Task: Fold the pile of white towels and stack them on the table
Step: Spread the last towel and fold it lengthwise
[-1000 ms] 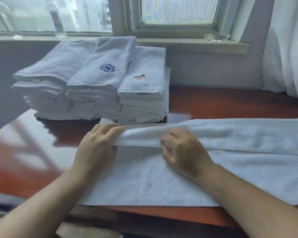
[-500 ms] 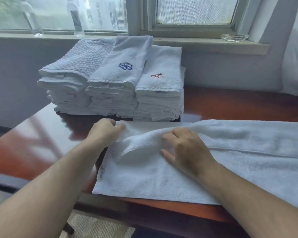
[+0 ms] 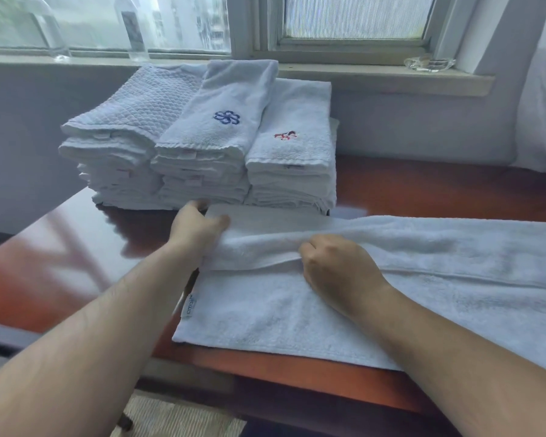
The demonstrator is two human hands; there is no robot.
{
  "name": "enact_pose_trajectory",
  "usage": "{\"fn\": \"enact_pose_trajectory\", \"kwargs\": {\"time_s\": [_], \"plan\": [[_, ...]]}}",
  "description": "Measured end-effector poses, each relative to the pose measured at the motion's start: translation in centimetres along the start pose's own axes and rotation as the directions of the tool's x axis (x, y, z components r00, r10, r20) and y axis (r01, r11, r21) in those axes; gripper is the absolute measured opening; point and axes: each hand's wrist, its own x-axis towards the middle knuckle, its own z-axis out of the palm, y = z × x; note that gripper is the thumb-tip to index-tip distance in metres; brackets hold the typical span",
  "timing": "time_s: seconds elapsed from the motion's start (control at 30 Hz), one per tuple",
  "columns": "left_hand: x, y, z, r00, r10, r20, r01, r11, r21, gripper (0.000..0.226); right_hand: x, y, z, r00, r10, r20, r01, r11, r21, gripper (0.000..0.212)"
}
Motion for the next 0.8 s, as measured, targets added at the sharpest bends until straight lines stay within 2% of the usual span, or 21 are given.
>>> {"fn": "enact_pose_trajectory", "kwargs": {"time_s": [0.1,0.2,0.3,0.4,0.5,0.57,0.63,0.7,0.73,0.8], "plan": [[0.2,-0.2,0.0,0.996,0.033,-0.078,-0.034,0.999,-0.005,0.057,-0.2,0.6,-0.2,0.988,-0.101,-0.12,0.099,0.995,-0.019,0.02],[0.1,0.0,0.1,0.998,0.031,-0.059,-0.028,0.998,0.051,0.052,-0.5,0.9,0.1,0.986,-0.142,-0.083,0.143,0.99,0.007,0.011],[-0.9,0.4,0.2,0.995,0.099,0.023,-0.102,0.972,0.214,0.06,-1.0,1.0,0.6,0.993,-0.119,0.014,0.118,0.991,0.063,0.016],[-2.3,0.6,0.4,0.981,0.179,0.074,-0.193,0.877,0.44,0.072,-1.9,1.3,0.6,0.993,-0.117,0.01,0.113,0.978,0.178,0.016],[-4.9,1.0,1.4,0.946,0.323,0.006,-0.239,0.689,0.684,0.07,-3.6,3.0,-0.3,1.0,-0.012,0.012,0.008,0.951,0.308,0.016],[-6.9,2.2,3.0,0.9,0.433,0.059,-0.361,0.662,0.657,0.064,-5.0,5.3,-1.0,0.984,0.176,-0.014,-0.158,0.912,0.379,0.011],[-8.8,3.7,5.7,0.846,0.494,0.199,-0.508,0.637,0.58,0.056,-7.0,8.7,-1.6,0.912,0.409,-0.03,-0.362,0.837,0.41,0.01],[-10.6,5.4,8.9,0.774,0.528,0.35,-0.631,0.59,0.504,0.053,-9.4,12.3,-2.2,0.786,0.618,-0.03,-0.549,0.719,0.426,0.019],[-11.6,6.2,10.6,0.723,0.548,0.422,-0.691,0.561,0.455,0.053,-10.8,14.2,-2.5,0.699,0.715,-0.032,-0.631,0.637,0.442,0.024],[-13.4,8.2,14.2,0.597,0.584,0.55,-0.801,0.47,0.371,0.054,-13.7,18.1,-2.9,0.472,0.881,-0.034,-0.757,0.425,0.496,0.031]]}}
